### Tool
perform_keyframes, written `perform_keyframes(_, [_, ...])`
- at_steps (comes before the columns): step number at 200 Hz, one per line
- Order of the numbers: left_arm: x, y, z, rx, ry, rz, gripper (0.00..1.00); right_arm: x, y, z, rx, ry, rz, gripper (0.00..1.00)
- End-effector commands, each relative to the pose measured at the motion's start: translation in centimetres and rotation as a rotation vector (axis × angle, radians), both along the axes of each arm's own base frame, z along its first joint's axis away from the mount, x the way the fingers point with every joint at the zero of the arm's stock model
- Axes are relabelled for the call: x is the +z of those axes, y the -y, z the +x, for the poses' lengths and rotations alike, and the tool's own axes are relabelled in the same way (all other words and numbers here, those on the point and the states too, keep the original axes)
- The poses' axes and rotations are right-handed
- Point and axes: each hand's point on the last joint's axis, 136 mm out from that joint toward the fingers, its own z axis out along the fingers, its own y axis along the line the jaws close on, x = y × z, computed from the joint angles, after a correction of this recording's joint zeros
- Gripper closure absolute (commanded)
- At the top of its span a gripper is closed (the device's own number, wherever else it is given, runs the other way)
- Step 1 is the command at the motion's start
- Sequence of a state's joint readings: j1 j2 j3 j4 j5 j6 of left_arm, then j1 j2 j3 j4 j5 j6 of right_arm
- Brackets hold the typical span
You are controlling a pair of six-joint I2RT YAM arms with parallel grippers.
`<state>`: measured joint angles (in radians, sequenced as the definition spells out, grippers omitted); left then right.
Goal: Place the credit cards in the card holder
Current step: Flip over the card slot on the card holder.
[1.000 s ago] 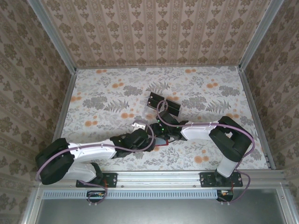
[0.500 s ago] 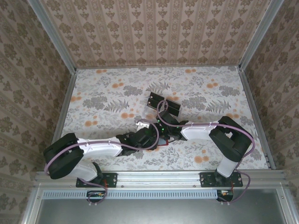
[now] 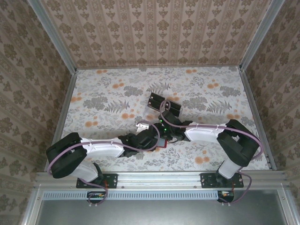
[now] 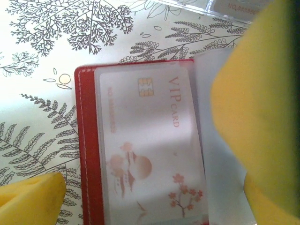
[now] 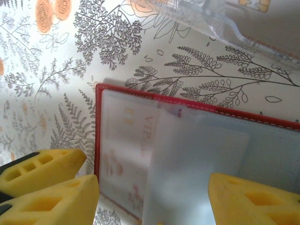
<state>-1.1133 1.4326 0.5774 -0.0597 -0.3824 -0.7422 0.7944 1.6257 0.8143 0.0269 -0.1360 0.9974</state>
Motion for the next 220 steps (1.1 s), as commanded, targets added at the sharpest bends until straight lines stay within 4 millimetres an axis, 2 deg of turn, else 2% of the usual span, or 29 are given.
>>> perform_keyframes(1, [-0.9, -1.1, -0.3, 0.029, -0.006, 0.039, 0.00, 0.0, 1.5, -0.3, -0.010, 0.004, -0.047, 0.35])
perform_keyframes(60, [-1.3, -1.4, -0.5, 0.033, -0.013, 0.045, 0.00, -1.6, 1.9, -1.0, -0.016, -0.028, -0.059, 0.35])
perform_keyframes(109, [-1.7, -1.6, -0.5, 0.033, -0.016, 0.058, 0.00, -1.1, 2.8, -1.5, -0.033, -0.017, -0.060, 0.35])
perform_keyframes(137, [-1.8, -1.6, -0.6, 0.033, -0.020, 0.058, 0.00, -1.7, 3.3, -1.8, -0.041, -0.030, -0.081, 0.35])
perform_keyframes(183, [-1.8, -1.6, -0.6, 0.031, -0.019, 0.058, 0.00, -2.9, 3.3, -1.9, -0.045, -0.056, -0.092, 0.35])
perform_keyframes(220, [-1.9, -1.7, -0.6, 0.030, -0.021, 0.063, 0.00, -3.4, 2.5, -1.8, -0.036, -0.067, -0.065, 0.35])
